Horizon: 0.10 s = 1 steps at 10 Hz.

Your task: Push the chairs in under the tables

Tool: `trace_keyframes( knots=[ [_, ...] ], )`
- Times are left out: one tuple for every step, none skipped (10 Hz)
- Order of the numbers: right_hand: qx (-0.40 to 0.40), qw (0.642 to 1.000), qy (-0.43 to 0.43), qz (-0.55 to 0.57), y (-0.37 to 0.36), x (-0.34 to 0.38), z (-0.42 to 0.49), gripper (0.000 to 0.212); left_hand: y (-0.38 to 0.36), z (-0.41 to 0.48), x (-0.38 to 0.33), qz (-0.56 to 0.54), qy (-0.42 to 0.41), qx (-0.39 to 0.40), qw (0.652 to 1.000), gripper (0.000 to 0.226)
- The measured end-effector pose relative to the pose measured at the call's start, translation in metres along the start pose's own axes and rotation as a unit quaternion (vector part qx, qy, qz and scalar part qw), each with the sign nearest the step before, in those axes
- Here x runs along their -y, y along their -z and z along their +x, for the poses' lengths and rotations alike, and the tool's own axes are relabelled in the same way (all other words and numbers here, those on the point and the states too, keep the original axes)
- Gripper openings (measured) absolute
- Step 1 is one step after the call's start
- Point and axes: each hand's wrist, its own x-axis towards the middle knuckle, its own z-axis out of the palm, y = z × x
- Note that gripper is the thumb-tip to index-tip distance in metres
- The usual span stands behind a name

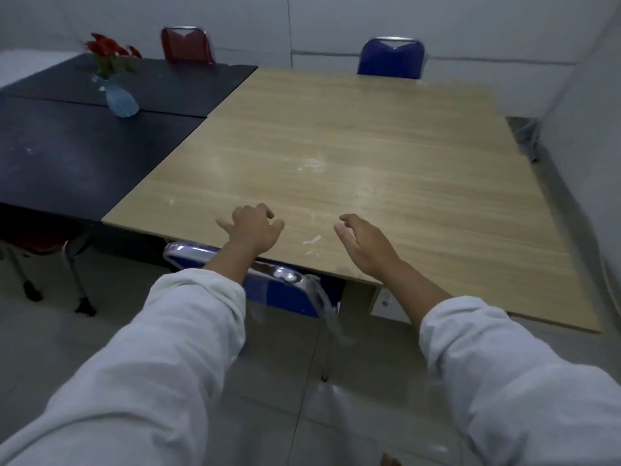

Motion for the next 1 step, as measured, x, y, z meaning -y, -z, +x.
trace_keyframes(
  knots=[
    [-0.017,0.999,-0.017,-0.027,0.0480,-0.0087,0.0019,0.053,0.0126,-0.0015,-0.0571,0.000,-0.058,0.006,0.998,0.044]
  ],
)
